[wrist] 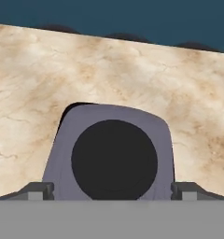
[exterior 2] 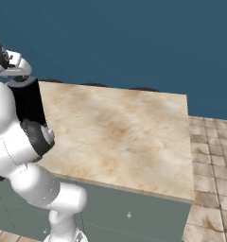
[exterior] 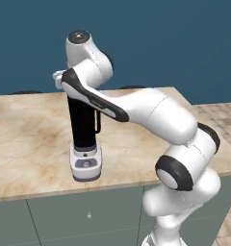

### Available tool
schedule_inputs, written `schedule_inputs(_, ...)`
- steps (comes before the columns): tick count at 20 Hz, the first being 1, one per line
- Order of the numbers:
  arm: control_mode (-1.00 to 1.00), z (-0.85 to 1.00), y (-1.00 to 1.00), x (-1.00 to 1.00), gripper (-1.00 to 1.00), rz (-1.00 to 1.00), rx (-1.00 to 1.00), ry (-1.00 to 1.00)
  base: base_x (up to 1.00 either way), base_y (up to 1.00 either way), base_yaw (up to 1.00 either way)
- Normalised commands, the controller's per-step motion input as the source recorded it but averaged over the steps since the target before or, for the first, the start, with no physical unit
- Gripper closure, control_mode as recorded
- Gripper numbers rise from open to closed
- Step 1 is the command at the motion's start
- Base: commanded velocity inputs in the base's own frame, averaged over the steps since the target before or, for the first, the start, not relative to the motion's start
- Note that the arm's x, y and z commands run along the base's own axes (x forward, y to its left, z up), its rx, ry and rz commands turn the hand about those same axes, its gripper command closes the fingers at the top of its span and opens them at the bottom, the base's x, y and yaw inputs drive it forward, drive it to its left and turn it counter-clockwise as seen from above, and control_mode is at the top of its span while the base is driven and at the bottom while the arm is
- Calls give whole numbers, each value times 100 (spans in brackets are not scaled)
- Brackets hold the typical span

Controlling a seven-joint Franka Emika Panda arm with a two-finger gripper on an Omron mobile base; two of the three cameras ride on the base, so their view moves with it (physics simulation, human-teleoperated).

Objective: Grab the onion and garlic from the fridge, place them in the blender, close the lid, and turn on the blender to create a marinade.

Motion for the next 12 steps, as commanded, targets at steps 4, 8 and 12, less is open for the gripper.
schedule_inputs(4, -100, 0, -12, -18, -100, 3, 0, -21, 0, 0, 0)
schedule_inputs(8, -100, 0, -10, -23, -100, 2, 0, -23, 0, 0, 0)
schedule_inputs(12, -100, 0, -2, -45, -100, 0, 0, -24, 0, 0, 0)
